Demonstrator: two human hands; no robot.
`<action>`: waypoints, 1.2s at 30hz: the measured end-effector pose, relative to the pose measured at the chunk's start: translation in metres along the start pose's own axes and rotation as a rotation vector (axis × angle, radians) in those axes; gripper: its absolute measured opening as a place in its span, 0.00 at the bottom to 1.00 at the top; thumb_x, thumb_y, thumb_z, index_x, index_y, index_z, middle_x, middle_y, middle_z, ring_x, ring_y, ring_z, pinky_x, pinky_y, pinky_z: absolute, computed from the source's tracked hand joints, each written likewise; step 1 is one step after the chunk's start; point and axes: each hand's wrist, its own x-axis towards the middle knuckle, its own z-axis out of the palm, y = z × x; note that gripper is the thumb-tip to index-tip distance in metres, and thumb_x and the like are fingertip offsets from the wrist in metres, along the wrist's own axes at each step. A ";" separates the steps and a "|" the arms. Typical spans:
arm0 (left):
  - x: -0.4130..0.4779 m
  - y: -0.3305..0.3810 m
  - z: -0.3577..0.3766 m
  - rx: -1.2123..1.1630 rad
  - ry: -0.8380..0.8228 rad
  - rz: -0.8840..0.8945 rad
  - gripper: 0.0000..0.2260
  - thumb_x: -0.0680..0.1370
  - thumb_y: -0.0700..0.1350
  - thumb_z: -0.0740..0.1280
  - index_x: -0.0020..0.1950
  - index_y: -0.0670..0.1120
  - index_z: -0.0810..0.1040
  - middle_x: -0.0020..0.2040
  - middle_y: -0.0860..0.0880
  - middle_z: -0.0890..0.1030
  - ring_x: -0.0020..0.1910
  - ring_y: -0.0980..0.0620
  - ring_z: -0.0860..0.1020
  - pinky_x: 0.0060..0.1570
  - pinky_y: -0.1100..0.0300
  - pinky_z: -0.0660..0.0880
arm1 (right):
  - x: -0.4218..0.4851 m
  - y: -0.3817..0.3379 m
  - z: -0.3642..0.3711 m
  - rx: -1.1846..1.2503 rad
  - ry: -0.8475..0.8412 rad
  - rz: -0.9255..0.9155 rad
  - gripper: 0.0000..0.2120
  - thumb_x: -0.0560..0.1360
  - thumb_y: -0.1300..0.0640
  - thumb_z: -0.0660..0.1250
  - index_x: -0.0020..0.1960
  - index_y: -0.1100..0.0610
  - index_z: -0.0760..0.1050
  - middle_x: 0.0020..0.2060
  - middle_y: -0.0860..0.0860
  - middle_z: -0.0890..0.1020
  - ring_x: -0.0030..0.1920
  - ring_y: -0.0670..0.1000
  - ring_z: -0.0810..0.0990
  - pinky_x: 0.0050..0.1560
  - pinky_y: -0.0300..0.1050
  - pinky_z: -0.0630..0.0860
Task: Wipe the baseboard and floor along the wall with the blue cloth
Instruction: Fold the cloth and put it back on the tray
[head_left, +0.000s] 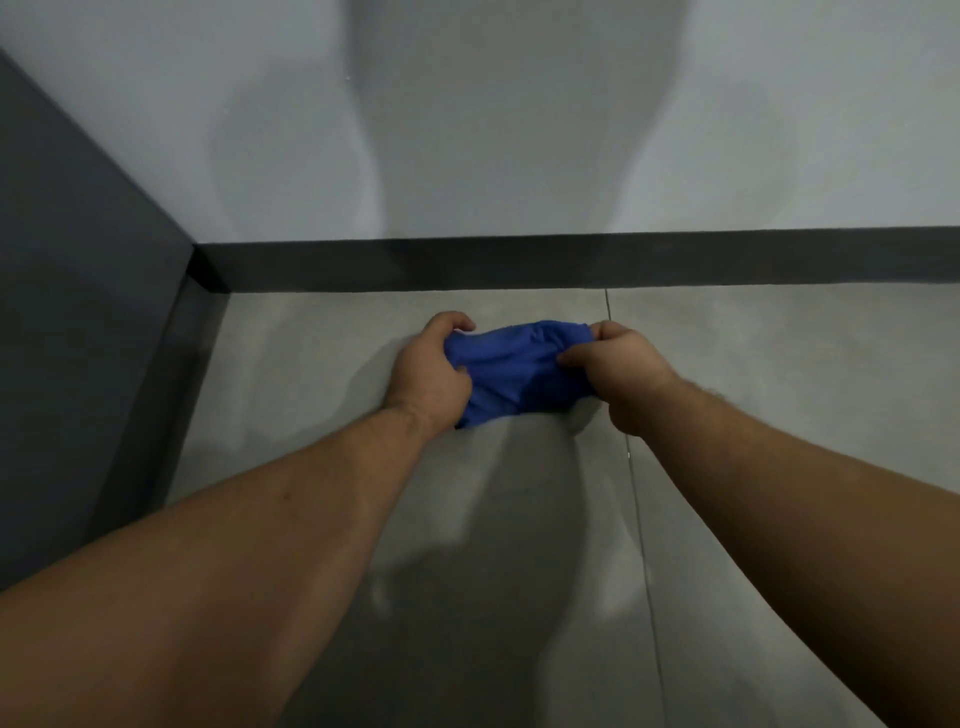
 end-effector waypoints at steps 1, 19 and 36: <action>0.002 0.006 -0.008 0.031 0.004 0.029 0.24 0.72 0.27 0.61 0.60 0.49 0.80 0.57 0.46 0.82 0.56 0.49 0.79 0.53 0.70 0.73 | -0.004 -0.005 -0.003 0.078 -0.008 -0.043 0.11 0.74 0.59 0.75 0.51 0.49 0.74 0.50 0.51 0.79 0.50 0.52 0.80 0.41 0.43 0.76; -0.119 0.371 -0.284 0.269 0.125 0.070 0.11 0.73 0.35 0.68 0.53 0.42 0.83 0.54 0.47 0.74 0.50 0.48 0.77 0.55 0.62 0.72 | -0.283 -0.337 -0.152 -0.120 0.017 -0.455 0.11 0.70 0.61 0.74 0.46 0.46 0.81 0.41 0.43 0.84 0.43 0.43 0.83 0.43 0.38 0.80; -0.253 0.630 -0.557 -0.654 0.590 -0.249 0.06 0.82 0.45 0.66 0.55 0.43 0.80 0.48 0.47 0.85 0.44 0.52 0.83 0.38 0.60 0.80 | -0.535 -0.695 -0.218 0.126 -0.515 -0.408 0.13 0.76 0.53 0.75 0.58 0.51 0.80 0.53 0.51 0.86 0.54 0.53 0.86 0.41 0.45 0.84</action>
